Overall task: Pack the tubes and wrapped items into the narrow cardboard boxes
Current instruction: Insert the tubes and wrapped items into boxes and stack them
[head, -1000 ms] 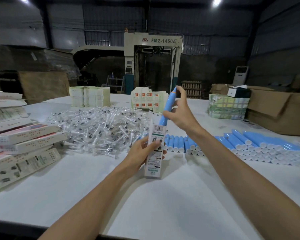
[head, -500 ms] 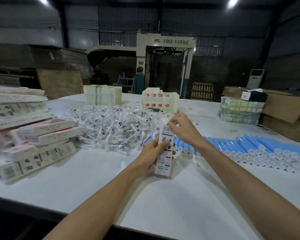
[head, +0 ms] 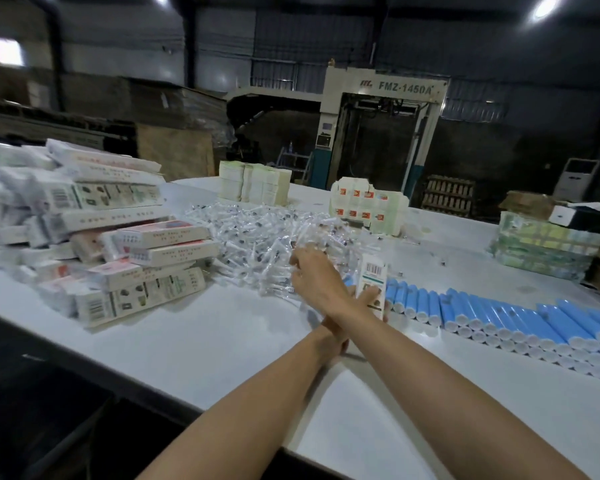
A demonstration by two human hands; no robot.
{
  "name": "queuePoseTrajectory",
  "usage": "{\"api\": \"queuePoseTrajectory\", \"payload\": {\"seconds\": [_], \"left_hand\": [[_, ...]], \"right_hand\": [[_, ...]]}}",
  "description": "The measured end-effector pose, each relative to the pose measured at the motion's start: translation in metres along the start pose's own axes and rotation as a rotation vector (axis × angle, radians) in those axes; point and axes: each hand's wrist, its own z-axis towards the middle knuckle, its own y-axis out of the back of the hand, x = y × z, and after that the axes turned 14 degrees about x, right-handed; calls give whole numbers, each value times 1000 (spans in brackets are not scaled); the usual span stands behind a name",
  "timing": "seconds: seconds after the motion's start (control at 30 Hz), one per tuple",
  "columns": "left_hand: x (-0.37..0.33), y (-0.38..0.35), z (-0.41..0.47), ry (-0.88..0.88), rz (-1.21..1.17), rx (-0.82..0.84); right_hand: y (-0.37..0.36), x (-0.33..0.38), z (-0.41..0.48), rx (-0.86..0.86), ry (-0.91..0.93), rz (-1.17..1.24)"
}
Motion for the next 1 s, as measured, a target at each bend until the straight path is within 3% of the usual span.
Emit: {"api": "queuePoseTrajectory", "payload": {"seconds": [0.07, 0.23, 0.37, 0.53, 0.7, 0.87, 1.0], "left_hand": [[2, 2, 0, 5, 0, -22], [9, 9, 4, -43, -19, -32], [14, 15, 10, -19, 5, -41], [20, 19, 19, 41, -43, -25], [10, 14, 10, 12, 62, -23], [6, 12, 10, -12, 208, -42], [1, 4, 6, -46, 156, 11]], "right_hand": [[-11, -6, 15, 32, -101, 20], [-13, -6, 54, -146, -319, 207], [-18, -8, 75, -152, -280, 181], [-30, -8, 75, -198, -214, -41], [-6, -10, 49, -247, -241, -184], [41, -29, 8, -276, -184, 126], [81, -60, -51, -443, -176, 409]]}}
